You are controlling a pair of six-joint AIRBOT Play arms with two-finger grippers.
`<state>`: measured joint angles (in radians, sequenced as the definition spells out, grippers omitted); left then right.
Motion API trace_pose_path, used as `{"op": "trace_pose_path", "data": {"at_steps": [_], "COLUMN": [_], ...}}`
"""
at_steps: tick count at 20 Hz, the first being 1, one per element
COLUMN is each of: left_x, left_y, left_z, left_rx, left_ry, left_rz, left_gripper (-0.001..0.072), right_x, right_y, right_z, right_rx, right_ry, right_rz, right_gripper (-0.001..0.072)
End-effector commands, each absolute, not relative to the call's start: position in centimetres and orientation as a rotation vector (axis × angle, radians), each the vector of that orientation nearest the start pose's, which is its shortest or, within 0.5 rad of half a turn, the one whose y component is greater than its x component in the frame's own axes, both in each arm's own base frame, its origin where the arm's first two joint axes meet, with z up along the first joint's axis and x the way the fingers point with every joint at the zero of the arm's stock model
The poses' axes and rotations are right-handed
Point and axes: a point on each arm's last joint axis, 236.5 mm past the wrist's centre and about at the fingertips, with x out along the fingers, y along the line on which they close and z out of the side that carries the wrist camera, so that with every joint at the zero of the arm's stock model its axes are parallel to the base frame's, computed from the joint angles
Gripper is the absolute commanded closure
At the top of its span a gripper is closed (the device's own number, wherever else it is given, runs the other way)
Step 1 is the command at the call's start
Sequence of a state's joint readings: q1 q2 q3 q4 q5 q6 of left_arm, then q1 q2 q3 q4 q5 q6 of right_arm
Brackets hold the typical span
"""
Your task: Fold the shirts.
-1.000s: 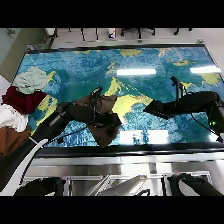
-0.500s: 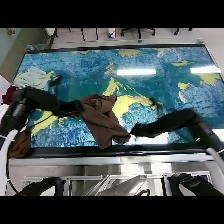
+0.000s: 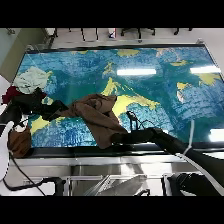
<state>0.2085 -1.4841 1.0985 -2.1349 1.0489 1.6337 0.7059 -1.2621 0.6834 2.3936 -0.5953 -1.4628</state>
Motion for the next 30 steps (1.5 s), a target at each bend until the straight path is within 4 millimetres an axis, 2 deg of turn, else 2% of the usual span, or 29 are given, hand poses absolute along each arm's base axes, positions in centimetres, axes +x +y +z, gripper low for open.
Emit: {"op": "trace_pose_path", "data": {"at_steps": [1,6,7,8,9,10,11,13,15,16,18,20,21,23,25,26,27,28,30], "left_x": [43.5,45.8,46.1,46.2,46.2,46.1,46.1,46.2,46.6,47.0,47.6,47.8,47.6,45.4,40.5,36.9,33.2,29.4,22.0], "left_y": [-2.1,-4.9,-5.9,-6.5,-7.1,-7.4,-7.5,-7.3,-6.6,-6.0,-4.4,-2.8,-2.1,-1.6,-2.5,-3.6,-4.5,-5.5,-6.9], "left_z": [-8.6,-10.2,-10.4,-10.6,-10.7,-10.9,-10.8,-9.9,-7.7,-5.9,-0.5,7.8,13.3,25.6,38.2,44.0,48.6,52.4,58.1], "left_rx": [-0.696,-0.642,-0.625,-0.614,-0.607,-0.604,-0.600,-0.599,-0.594,-0.593,-0.583,-0.547,-0.514,-0.434,-0.347,-0.301,-0.265,-0.236,-0.194], "left_ry": [1.336,1.376,1.382,1.392,1.405,1.415,1.414,1.400,1.350,1.310,1.187,1.002,0.877,0.591,0.283,0.138,0.017,-0.085,-0.258], "left_rz": [-0.078,-0.148,-0.166,-0.183,-0.196,-0.203,-0.208,-0.211,-0.210,-0.207,-0.202,-0.203,-0.206,-0.217,-0.238,-0.260,-0.281,-0.302,-0.329], "left_gripper": [0.0008,0.0008,0.0008,0.0010,0.0105,0.0449,0.0690,0.0694,0.0694,0.0694,0.0694,0.0695,0.0695,0.0694,0.0695,0.0695,0.0695,0.0695,0.0695], "right_x": [23.7,25.1,25.3,25.6,25.5,25.3,25.0,25.1,26.1,27.0,29.5,32.6,33.9,34.7,32.9,31.2,29.0,26.7,22.7], "right_y": [34.8,37.9,38.2,38.5,38.7,38.8,38.8,38.2,37.3,36.8,35.1,31.7,29.4,24.1,19.0,17.1,15.6,14.7,14.1], "right_z": [-7.9,-9.8,-9.7,-9.4,-8.8,-8.3,-7.8,-7.1,-6.0,-4.8,-0.2,7.7,13.0,24.0,34.0,38.0,41.7,44.8,48.8], "right_rx": [0.537,0.526,0.525,0.528,0.525,0.522,0.519,0.509,0.508,0.517,0.547,0.595,0.611,0.594,0.548,0.504,0.455,0.407,0.330], "right_ry": [1.392,1.438,1.442,1.436,1.439,1.446,1.451,1.453,1.425,1.390,1.269,1.082,0.953,0.666,0.419,0.317,0.224,0.145,0.034], "right_rz": [0.520,0.517,0.523,0.530,0.544,0.558,0.569,0.577,0.586,0.596,0.630,0.666,0.687,0.703,0.683,0.673,0.662,0.653,0.654], "right_gripper": [0.0103,0.0112,0.0140,0.0227,0.0523,0.0688,0.0688,0.0689,0.0689,0.0689,0.0689,0.0689,0.0689,0.0689,0.0689,0.0689,0.0689,0.0689,0.0689]}}
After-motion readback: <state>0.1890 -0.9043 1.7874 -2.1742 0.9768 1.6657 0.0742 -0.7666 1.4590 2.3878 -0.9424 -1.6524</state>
